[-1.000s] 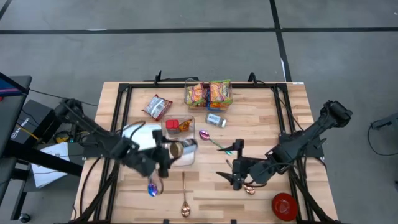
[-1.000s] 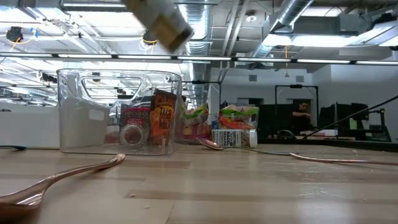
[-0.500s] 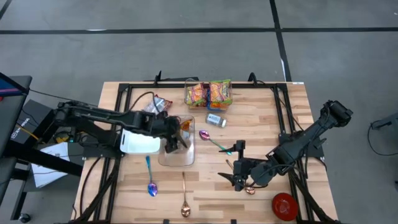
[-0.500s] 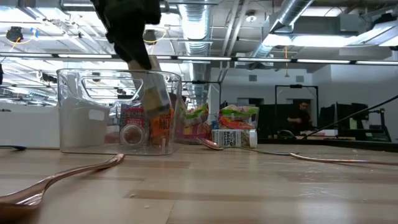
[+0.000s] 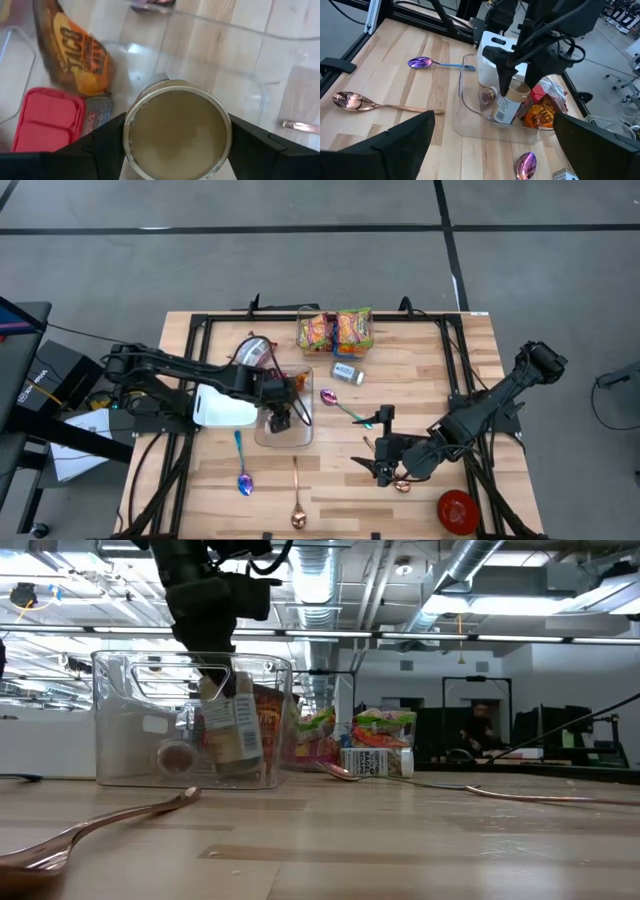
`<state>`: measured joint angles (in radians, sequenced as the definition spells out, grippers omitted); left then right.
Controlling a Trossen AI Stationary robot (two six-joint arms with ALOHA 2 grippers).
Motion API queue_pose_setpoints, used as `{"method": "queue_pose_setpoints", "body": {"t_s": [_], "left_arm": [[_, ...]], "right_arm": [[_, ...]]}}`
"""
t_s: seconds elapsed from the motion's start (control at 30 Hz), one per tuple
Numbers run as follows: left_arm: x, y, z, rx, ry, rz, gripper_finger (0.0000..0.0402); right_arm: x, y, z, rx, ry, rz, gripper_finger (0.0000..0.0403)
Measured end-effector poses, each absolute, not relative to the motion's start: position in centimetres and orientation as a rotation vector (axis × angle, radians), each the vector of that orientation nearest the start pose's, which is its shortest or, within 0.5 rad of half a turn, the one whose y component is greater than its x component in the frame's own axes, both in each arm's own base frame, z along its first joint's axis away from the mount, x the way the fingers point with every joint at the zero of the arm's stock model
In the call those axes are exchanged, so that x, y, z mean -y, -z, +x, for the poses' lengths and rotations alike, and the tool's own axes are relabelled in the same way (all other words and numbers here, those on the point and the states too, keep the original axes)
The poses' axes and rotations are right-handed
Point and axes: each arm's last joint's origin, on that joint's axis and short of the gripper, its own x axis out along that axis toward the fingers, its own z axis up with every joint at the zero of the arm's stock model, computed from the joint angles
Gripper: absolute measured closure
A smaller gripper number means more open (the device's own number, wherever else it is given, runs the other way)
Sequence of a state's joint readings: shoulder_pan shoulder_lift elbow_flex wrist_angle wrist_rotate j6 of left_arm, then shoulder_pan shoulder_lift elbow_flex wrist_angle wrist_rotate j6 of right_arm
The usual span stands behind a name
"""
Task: Pick & Place Food Item
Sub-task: Put the gold seasoning bottle into the bottom transparent bin
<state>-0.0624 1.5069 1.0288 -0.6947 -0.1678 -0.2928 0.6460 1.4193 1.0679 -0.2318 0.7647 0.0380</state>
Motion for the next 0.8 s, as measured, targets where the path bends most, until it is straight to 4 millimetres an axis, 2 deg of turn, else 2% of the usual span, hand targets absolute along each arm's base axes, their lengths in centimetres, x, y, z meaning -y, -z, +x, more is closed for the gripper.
{"method": "queue_pose_setpoints", "body": {"t_s": [0.37,0.8], "left_arm": [[0.8,-23.2,26.8,-1.164,-0.295,-0.152,0.0124],[0.4,-23.2,27.0,-1.153,-0.312,-0.160,0.0067]], "right_arm": [[-16.7,-28.7,25.5,-0.448,0.126,-0.333,0.0003],[-16.7,-28.6,25.5,-0.458,0.125,-0.330,0.0003]]}}
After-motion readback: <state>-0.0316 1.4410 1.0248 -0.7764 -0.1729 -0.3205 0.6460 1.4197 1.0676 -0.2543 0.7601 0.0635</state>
